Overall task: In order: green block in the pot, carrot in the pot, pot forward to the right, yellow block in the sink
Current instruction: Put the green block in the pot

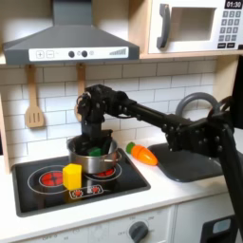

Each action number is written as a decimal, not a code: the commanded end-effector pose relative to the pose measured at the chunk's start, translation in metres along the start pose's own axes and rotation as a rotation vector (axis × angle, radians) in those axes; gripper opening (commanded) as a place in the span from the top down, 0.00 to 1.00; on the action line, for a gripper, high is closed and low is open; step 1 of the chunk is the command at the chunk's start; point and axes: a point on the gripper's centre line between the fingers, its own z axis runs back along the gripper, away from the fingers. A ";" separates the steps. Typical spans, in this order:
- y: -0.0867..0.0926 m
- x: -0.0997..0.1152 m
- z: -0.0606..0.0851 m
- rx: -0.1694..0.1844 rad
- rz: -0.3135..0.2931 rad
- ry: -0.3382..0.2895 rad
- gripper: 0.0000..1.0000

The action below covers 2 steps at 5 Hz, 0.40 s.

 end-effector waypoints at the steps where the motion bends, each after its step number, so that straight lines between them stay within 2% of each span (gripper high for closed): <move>1: -0.003 0.002 0.013 -0.020 0.003 -0.042 0.00; 2: -0.007 0.002 0.030 -0.036 -0.007 -0.087 0.00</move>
